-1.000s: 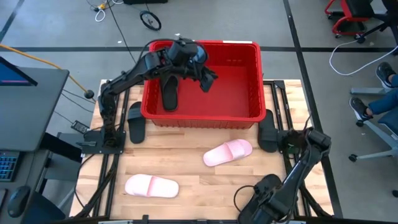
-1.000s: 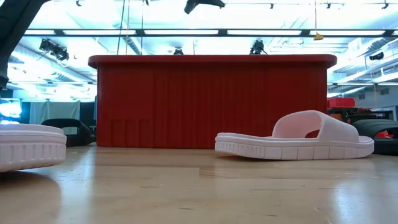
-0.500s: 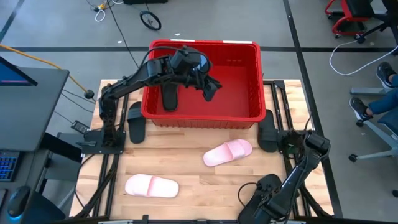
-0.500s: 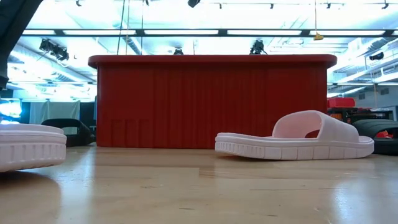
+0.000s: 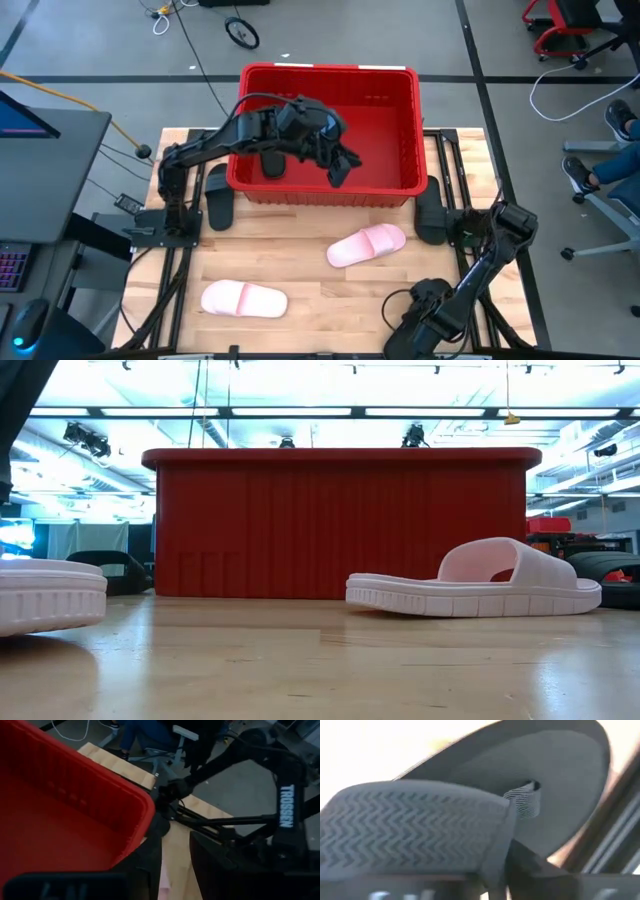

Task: Pick and place slides into bin
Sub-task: Put the black slipper into the red bin

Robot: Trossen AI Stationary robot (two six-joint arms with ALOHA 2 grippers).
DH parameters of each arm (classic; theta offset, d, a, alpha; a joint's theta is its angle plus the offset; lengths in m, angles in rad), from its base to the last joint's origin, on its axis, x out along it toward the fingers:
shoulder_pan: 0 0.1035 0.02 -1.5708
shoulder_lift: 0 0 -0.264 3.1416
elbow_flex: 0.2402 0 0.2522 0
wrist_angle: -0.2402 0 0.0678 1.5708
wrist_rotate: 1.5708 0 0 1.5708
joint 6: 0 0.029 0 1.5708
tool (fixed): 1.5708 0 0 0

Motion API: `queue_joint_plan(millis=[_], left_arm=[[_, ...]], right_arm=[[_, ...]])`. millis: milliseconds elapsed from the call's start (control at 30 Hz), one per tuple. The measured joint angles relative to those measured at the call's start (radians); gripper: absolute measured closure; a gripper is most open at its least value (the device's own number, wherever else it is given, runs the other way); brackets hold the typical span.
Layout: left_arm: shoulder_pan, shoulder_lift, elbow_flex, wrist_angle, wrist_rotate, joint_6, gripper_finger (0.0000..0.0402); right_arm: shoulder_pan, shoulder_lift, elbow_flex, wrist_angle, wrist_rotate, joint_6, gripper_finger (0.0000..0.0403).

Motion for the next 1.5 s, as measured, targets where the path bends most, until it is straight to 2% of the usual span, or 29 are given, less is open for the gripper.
queue_joint_plan(millis=[67, 233, 333, 433, 500, 567, 667, 800, 967, 1067, 1167, 1367, 1500], left_arm=[[-0.010, -0.012, -0.002, -0.008, 0.000, -0.037, 0.0304], [-0.045, -0.072, -0.001, 0.016, 0.000, -0.075, 0.0327], [-0.069, -0.123, -0.001, 0.028, 0.000, -0.078, 0.0341], [-0.094, -0.185, -0.001, 0.060, 0.000, -0.078, 0.0353], [-0.108, -0.219, 0.002, 0.111, 0.000, -0.067, 0.0358], [-0.115, -0.254, 0.000, 0.129, -0.002, -0.048, 0.0363], [-0.113, -0.306, -0.001, 0.199, -0.010, -0.018, 0.0366], [-0.095, -0.365, 0.002, 0.293, -0.020, 0.067, 0.0367], [-0.065, -0.411, -0.001, 0.305, -0.043, 0.150, 0.0363], [-0.041, -0.425, 0.001, 0.312, -0.056, 0.208, 0.0365], [-0.014, -0.427, 0.001, 0.315, -0.065, 0.227, 0.0369], [0.035, -0.412, 0.001, 0.298, -0.067, 0.240, 0.0369], [0.058, -0.396, -0.001, 0.269, -0.068, 0.271, 0.0362]], right_arm=[[0.002, -0.002, 0.014, -0.014, 0.020, -0.025, 0.0389], [0.014, -0.064, 0.099, -0.061, 0.160, -0.089, 0.0391], [0.023, -0.116, 0.178, -0.078, 0.324, -0.135, 0.0397], [0.026, -0.181, 0.276, -0.073, 0.536, -0.265, 0.0397], [0.004, -0.219, 0.335, -0.082, 0.687, -0.430, 0.0399], [-0.048, -0.245, 0.397, -0.079, 0.791, -0.634, 0.0398], [-0.188, -0.268, 0.505, -0.081, 0.849, -0.980, 0.0400], [-0.435, -0.269, 0.669, -0.085, 0.912, -1.407, 0.0400], [-0.809, -0.263, 0.839, -0.043, 0.917, -1.803, 0.0401], [-1.029, -0.246, 0.874, 0.021, 0.862, -1.984, 0.0401], [-1.197, -0.206, 0.874, 0.096, 0.776, -2.081, 0.0401], [-1.386, -0.024, 0.873, 0.191, 0.592, -2.188, 0.0403], [-1.437, 0.111, 0.872, 0.283, 0.575, -2.284, 0.0403]])
